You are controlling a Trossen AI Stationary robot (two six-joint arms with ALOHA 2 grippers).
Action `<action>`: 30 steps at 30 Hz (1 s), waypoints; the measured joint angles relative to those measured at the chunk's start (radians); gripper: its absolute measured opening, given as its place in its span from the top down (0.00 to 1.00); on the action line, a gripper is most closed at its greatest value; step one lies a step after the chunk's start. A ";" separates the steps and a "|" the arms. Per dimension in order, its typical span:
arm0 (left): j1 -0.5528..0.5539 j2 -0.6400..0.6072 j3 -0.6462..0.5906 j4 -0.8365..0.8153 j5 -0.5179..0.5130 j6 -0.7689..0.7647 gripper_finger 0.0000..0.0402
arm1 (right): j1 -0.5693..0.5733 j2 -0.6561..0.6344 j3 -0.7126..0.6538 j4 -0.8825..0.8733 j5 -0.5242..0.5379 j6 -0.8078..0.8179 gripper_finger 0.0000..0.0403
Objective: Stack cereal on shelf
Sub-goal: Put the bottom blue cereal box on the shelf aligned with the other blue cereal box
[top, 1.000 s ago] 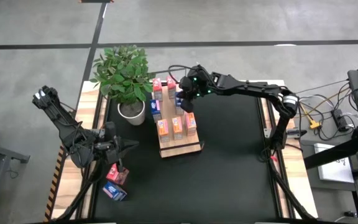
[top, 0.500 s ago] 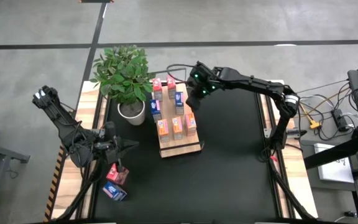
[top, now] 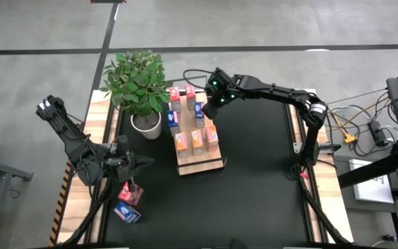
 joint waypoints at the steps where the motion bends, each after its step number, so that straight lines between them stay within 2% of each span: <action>1: 0.000 0.000 0.000 0.000 0.006 0.000 1.00 | 0.000 0.007 0.000 -0.004 0.000 0.000 0.98; 10: -0.001 -0.002 0.000 -0.006 0.014 0.000 1.00 | -0.001 0.029 0.003 0.020 -0.003 -0.026 0.98; 15: -0.001 -0.002 0.000 -0.006 0.014 0.000 1.00 | -0.001 0.030 0.003 0.051 -0.048 -0.048 0.98; 30: -0.001 -0.002 0.000 -0.005 0.014 0.000 1.00 | -0.004 0.030 -0.012 0.091 -0.052 -0.081 0.98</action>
